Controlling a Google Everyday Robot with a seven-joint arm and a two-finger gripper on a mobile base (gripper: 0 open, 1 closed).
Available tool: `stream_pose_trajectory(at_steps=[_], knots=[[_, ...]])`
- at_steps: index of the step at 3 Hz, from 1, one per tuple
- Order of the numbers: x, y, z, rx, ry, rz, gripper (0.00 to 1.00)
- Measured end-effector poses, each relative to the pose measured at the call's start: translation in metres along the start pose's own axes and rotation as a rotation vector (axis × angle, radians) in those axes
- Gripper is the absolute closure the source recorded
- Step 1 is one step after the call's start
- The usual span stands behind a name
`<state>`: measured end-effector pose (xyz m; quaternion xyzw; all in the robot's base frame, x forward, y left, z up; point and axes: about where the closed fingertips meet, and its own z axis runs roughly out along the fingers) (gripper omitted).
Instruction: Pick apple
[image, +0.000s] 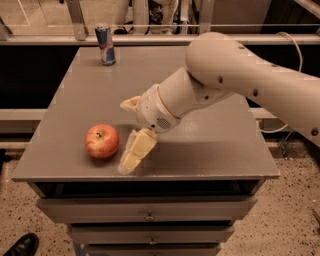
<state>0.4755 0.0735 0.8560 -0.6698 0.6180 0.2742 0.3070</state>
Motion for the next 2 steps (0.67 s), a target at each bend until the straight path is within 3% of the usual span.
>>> stream_pose_trajectory(at_steps=[1,2], knots=[[-0.005,0.0,0.022,-0.022,-0.022,0.004,0.0],[-0.016,0.002,0.036,-0.056,-0.031,0.017,0.25]])
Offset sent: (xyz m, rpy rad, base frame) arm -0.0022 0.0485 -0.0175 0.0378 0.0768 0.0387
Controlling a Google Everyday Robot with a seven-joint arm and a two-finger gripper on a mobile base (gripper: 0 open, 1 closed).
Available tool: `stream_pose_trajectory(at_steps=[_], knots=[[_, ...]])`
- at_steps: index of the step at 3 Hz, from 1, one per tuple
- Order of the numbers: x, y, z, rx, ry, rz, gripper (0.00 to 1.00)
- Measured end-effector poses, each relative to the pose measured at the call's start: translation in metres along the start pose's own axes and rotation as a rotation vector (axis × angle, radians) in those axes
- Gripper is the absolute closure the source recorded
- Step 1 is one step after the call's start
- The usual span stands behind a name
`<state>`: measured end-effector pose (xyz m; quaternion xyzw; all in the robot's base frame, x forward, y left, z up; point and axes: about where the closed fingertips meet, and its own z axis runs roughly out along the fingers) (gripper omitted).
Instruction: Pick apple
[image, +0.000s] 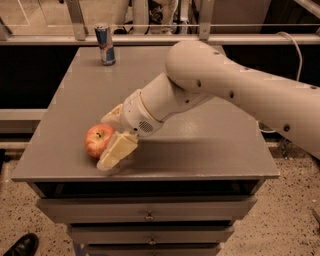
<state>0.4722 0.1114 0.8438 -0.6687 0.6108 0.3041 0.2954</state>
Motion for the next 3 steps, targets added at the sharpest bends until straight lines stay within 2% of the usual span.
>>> stream_pose_trajectory(at_steps=[2,3], knots=[[-0.015,0.002,0.0,-0.031,-0.002,0.017,0.72],[-0.023,-0.011,-0.023,-0.011,-0.042,0.028,0.95]])
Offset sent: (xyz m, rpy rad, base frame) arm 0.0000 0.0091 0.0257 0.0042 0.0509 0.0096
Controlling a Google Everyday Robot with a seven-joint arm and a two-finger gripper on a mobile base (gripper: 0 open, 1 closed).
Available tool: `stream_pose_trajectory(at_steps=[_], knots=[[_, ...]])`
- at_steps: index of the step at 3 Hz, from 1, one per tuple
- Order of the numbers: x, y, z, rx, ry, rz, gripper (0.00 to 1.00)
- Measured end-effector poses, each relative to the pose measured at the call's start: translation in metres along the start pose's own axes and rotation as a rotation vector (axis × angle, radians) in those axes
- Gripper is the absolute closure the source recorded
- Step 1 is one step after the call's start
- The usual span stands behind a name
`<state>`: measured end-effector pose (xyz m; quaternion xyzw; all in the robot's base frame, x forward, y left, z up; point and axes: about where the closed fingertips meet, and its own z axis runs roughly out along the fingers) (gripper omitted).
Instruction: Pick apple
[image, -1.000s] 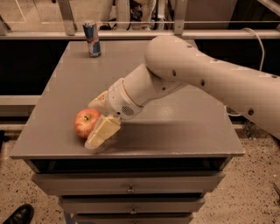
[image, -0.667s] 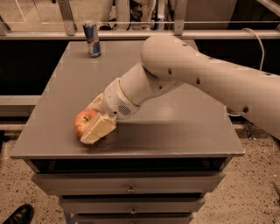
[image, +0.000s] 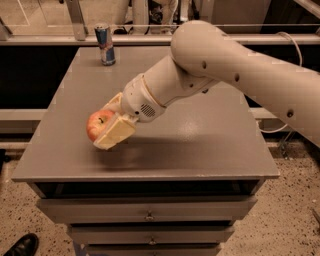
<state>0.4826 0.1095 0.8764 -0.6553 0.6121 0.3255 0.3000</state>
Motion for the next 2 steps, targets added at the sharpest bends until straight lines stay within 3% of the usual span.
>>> stream_pose_trajectory(at_steps=[1,2], knots=[[-0.025,-0.026,-0.053,0.055,-0.146,-0.013,1.0],[-0.04,-0.038,-0.085,0.084,-0.234,-0.027,1.0]])
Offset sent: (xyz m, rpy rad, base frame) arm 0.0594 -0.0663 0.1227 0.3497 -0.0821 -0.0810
